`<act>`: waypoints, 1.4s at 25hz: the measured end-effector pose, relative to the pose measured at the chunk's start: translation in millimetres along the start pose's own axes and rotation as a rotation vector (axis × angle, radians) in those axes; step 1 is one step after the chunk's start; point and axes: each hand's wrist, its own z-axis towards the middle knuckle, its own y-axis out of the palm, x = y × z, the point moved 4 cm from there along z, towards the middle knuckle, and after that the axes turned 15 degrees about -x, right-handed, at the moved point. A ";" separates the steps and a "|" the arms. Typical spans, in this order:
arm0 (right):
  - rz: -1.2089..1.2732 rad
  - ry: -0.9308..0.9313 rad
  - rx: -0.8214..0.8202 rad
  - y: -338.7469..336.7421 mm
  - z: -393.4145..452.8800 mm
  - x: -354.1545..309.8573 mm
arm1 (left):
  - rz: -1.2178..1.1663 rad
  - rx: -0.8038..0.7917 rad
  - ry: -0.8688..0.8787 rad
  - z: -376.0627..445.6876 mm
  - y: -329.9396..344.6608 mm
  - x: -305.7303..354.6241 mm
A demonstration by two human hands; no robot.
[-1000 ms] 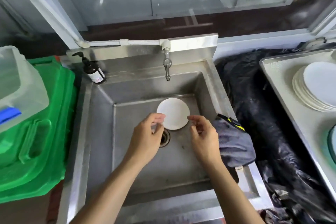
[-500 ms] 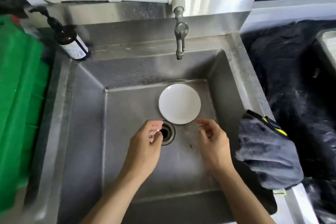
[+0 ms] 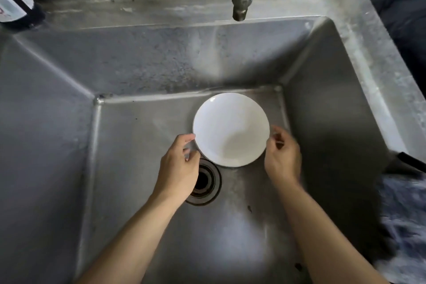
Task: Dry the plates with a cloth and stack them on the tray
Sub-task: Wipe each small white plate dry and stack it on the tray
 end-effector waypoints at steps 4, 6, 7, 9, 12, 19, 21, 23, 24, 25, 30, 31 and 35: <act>-0.009 0.040 0.001 9.6 33.3 7.3 | -0.056 -0.063 -0.089 35.3 10.4 -12.6; -0.024 0.051 -0.032 13.1 42.5 8.5 | -0.091 -0.094 -0.131 44.6 15.8 -17.6; -0.031 0.050 -0.029 13.8 43.8 8.2 | -0.111 -0.101 -0.151 46.1 17.7 -18.7; -0.015 0.066 0.020 12.0 43.5 6.9 | -0.185 -0.097 -0.178 45.6 19.6 -18.0; 0.043 0.099 0.054 10.0 41.7 5.2 | -0.288 -0.086 -0.188 44.3 18.1 -17.7; 0.101 0.078 -0.002 8.9 5.2 -2.8 | -0.435 0.041 -0.064 12.0 -9.7 -11.5; 0.103 0.072 -0.034 7.2 -17.3 -7.2 | -0.414 0.076 -0.059 -12.3 -21.3 -6.6; 0.067 0.053 -0.066 2.4 -42.3 -13.4 | -0.388 0.105 -0.080 -39.5 -32.2 -4.7; 0.045 0.045 -0.089 0.7 -55.8 -16.8 | -0.376 0.117 -0.096 -54.1 -37.2 -5.6; 0.024 0.036 -0.115 -1.1 -68.6 -20.1 | -0.367 0.125 -0.113 -66.8 -40.5 -6.9; -0.072 0.033 -0.221 -5.3 -123.7 -28.9 | -0.287 0.147 -0.189 -126.5 -48.0 -20.2; -0.083 0.045 -0.228 -6.0 -130.9 -31.2 | -0.291 0.160 -0.202 -135.6 -50.2 -21.9; -0.146 0.130 -0.266 -6.3 -148.2 -38.0 | -0.350 0.209 -0.295 -159.7 -55.1 -31.9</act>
